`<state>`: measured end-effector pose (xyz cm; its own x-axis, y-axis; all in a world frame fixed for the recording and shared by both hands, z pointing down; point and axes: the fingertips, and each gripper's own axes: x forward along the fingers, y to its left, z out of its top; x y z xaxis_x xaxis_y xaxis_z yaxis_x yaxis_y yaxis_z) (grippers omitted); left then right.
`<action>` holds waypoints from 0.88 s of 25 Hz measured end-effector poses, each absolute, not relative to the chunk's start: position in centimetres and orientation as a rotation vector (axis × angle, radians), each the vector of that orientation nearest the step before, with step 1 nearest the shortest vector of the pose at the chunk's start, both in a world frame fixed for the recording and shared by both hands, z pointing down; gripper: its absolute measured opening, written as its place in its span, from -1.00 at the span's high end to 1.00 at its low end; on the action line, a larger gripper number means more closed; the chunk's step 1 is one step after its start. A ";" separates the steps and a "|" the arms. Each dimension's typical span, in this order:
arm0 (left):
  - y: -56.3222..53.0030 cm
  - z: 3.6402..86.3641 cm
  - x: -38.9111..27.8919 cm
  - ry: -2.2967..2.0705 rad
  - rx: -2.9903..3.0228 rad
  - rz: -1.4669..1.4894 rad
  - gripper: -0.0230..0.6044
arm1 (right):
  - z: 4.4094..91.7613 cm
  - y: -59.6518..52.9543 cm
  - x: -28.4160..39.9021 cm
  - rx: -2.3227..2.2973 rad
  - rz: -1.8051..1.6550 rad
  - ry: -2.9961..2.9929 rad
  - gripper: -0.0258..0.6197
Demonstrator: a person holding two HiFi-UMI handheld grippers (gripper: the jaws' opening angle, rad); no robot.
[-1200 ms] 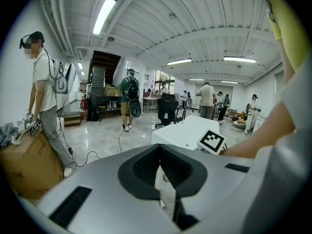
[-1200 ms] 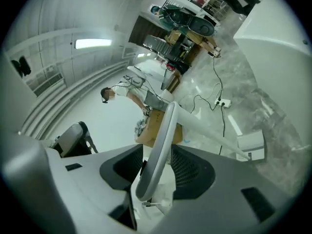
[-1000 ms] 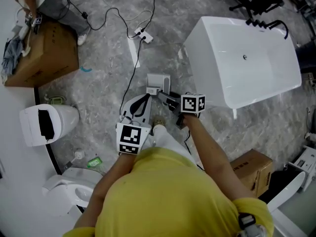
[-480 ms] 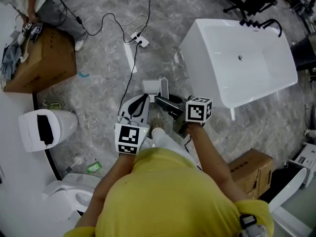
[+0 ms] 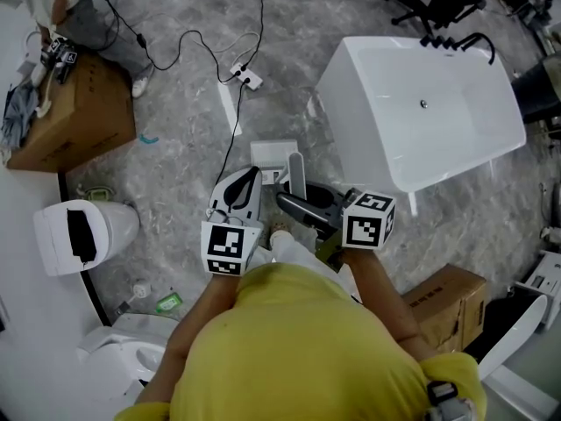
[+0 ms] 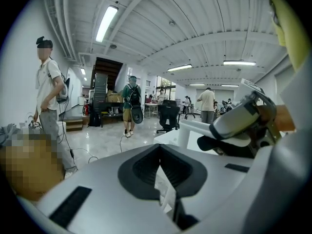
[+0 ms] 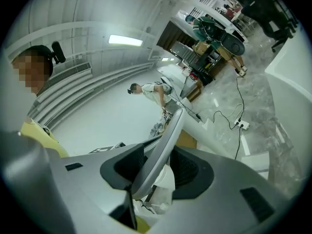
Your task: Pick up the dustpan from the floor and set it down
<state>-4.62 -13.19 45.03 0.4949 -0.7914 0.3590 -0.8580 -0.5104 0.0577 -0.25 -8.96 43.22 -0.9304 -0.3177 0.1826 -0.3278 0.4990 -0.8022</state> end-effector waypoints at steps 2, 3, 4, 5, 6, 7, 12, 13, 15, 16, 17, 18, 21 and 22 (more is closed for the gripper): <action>-13.3 45.0 -4.6 -1.412 2.511 0.424 0.92 | 42.6 -8.8 -0.3 0.573 1.439 -2.720 0.36; -13.3 45.0 -4.6 -1.413 2.511 0.425 0.92 | 42.3 -8.8 -0.3 0.568 1.433 -2.725 0.36; -13.3 44.9 -4.5 -1.413 2.511 0.424 0.92 | 42.1 -8.7 -0.3 0.564 1.423 -2.728 0.36; -13.3 44.9 -4.5 -1.412 2.512 0.424 0.92 | 41.9 -8.7 -0.3 0.561 1.409 -2.727 0.35; -13.2 44.8 -4.5 -1.412 2.514 0.423 0.92 | 41.8 -8.7 -0.3 0.558 1.396 -2.725 0.35; -13.2 44.7 -4.4 -1.411 2.515 0.423 0.92 | 41.8 -8.6 -0.3 0.557 1.389 -2.724 0.35; -13.0 44.7 -4.3 -1.413 2.513 0.423 0.92 | 41.9 -8.7 -0.1 0.564 1.392 -2.722 0.35; -13.0 44.7 -4.3 -1.412 2.513 0.424 0.92 | 41.9 -8.7 -0.1 0.562 1.390 -2.719 0.35; -13.0 44.8 -4.2 -1.412 2.512 0.428 0.92 | 42.0 -8.7 0.0 0.558 1.391 -2.715 0.35; -13.1 44.8 -4.2 -1.413 2.511 0.429 0.92 | 42.0 -8.7 0.0 0.557 1.392 -2.712 0.35; -13.1 44.8 -4.3 -1.415 2.510 0.430 0.92 | 42.1 -8.7 0.0 0.557 1.395 -2.709 0.35; -13.1 44.8 -4.3 -1.416 2.508 0.431 0.92 | 42.1 -8.8 0.0 0.557 1.399 -2.705 0.35; -13.4 44.9 -4.3 -1.418 2.502 0.433 0.92 | 42.6 -9.1 0.1 0.557 1.414 -2.695 0.35; -13.6 45.0 -4.3 -1.417 2.500 0.434 0.92 | 42.9 -9.2 0.2 0.559 1.417 -2.689 0.35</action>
<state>-4.32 -13.57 45.01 0.4869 -0.7927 0.3670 -0.8623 -0.5032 0.0570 0.19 -9.24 42.87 -0.9333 -0.2911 0.2100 -0.3378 0.5145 -0.7882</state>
